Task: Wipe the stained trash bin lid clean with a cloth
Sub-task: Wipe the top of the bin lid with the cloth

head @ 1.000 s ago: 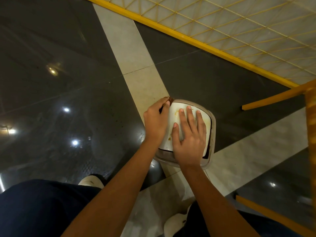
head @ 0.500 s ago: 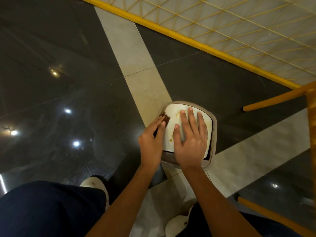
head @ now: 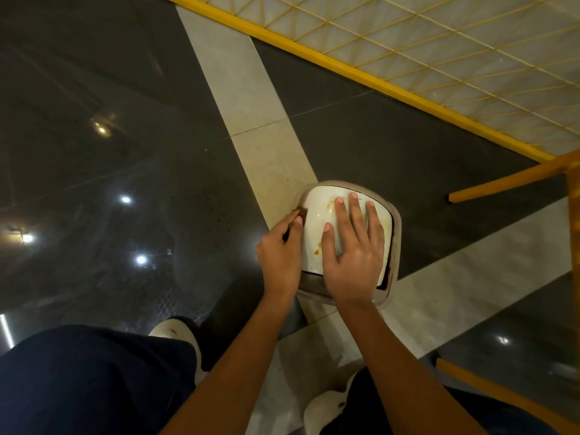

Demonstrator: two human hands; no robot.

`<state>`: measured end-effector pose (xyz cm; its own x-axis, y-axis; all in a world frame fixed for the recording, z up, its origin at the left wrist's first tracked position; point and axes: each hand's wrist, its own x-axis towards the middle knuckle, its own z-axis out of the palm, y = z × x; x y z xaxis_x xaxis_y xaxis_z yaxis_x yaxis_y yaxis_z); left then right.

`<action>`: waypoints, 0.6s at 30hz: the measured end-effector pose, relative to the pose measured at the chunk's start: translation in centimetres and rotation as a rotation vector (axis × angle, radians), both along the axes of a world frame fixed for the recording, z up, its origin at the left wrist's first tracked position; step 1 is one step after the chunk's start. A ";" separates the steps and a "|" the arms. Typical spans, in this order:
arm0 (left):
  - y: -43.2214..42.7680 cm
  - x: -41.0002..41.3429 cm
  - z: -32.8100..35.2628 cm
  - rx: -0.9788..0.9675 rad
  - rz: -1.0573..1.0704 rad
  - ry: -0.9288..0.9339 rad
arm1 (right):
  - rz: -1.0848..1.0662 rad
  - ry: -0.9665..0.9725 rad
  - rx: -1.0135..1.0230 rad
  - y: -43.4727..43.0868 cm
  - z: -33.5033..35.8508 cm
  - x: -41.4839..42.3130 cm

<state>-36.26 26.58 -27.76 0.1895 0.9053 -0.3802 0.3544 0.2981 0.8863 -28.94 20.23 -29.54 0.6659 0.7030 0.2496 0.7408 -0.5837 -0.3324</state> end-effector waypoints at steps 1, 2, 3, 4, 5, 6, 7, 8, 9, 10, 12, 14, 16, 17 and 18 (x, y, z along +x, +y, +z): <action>-0.6 -0.3 0.3 0.026 -0.003 -0.007 | 0.003 -0.002 0.001 0.0 0.0 0.0; -1.4 -0.7 0.5 0.059 -0.003 -0.014 | 0.005 -0.004 0.004 0.0 0.0 0.0; -2.4 -1.3 0.4 0.089 0.003 -0.018 | 0.005 -0.002 0.005 0.0 0.0 0.0; -3.3 -1.8 0.3 0.102 0.021 -0.021 | 0.005 0.003 0.003 0.0 0.0 0.0; -3.6 -2.1 0.0 0.096 0.046 -0.021 | 0.006 0.004 -0.001 0.0 0.0 0.0; -3.4 -2.2 -0.4 0.068 0.066 -0.014 | 0.006 -0.001 -0.005 0.0 0.0 0.0; -2.8 -2.0 -0.8 0.029 0.071 0.003 | 0.003 -0.008 -0.011 0.0 0.0 0.0; -2.1 -1.7 -1.0 -0.011 0.067 0.023 | 0.000 -0.012 -0.015 0.0 0.0 0.0; -1.6 -1.5 -1.1 -0.034 0.063 0.033 | -0.001 -0.011 -0.016 0.0 0.0 0.0; -1.6 -1.3 -1.1 -0.033 0.064 0.027 | 0.000 -0.005 -0.014 0.0 0.0 0.0; -2.8 -1.5 -0.5 0.020 0.067 0.002 | -0.001 -0.001 -0.018 0.0 0.0 0.0; -4.5 -2.1 -0.1 0.069 0.089 -0.015 | -0.005 0.000 -0.026 0.0 0.0 0.0; -4.6 -2.2 -0.4 0.055 0.115 -0.018 | -0.003 0.001 -0.029 0.1 0.1 0.0; -3.9 -1.9 -0.8 0.021 0.125 -0.002 | -0.001 0.001 -0.028 0.1 0.1 0.0; -3.0 -1.6 -1.0 -0.013 0.126 0.023 | -0.001 0.001 -0.026 0.1 0.1 0.0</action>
